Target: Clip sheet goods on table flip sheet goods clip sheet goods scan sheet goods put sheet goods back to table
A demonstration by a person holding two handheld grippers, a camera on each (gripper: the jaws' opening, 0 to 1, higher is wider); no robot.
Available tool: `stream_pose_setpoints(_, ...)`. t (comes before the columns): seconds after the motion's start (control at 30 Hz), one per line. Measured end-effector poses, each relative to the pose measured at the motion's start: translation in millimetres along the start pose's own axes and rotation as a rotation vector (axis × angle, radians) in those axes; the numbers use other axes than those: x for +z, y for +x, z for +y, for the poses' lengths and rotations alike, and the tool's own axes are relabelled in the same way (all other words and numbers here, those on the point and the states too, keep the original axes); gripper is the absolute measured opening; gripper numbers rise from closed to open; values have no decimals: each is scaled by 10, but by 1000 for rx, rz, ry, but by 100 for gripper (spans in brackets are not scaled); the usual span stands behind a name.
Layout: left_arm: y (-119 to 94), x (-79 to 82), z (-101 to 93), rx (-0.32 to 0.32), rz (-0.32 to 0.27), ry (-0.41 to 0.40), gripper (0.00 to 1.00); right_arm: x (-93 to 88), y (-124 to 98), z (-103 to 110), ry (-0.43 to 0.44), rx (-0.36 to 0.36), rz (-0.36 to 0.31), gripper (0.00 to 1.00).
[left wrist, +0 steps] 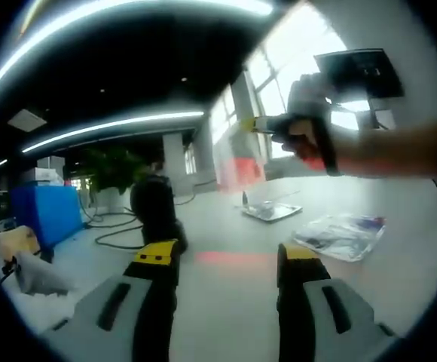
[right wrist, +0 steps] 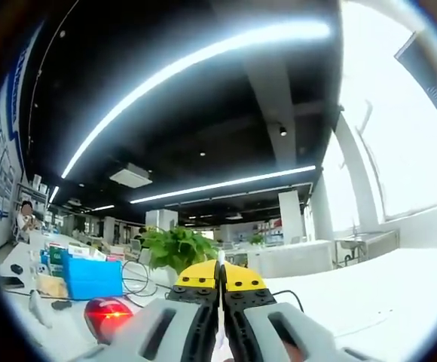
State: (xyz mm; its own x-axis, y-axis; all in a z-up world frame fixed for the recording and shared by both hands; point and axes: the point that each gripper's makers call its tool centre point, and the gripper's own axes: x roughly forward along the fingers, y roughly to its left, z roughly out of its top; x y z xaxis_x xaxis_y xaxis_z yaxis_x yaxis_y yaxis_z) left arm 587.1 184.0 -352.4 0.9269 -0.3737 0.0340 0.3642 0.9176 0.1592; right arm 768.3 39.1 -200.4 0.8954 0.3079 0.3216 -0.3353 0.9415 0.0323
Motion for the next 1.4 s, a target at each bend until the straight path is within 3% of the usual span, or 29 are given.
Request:
stream_pose_setpoints(0.27,-9,3,-6,-2,0,2,44,-92,39,18,0,-3,19,0)
stream_pose_setpoints(0.43,-19,2,-3,-2,1,2,44,-154,30,27,63,-16,37,0)
stream_pose_setpoints(0.77,-15,4,-13,-6,0,4,44,100,14,-25,144,34,57,0)
stream_pose_setpoints(1.03,-18,6,-16,-8,-1,7,44,221,-60,-7,38,106,66,0)
stream_pose_setpoints(1.4,-16,0,-26,-11,0,11,44,172,-166,-110,-34,151,115,0)
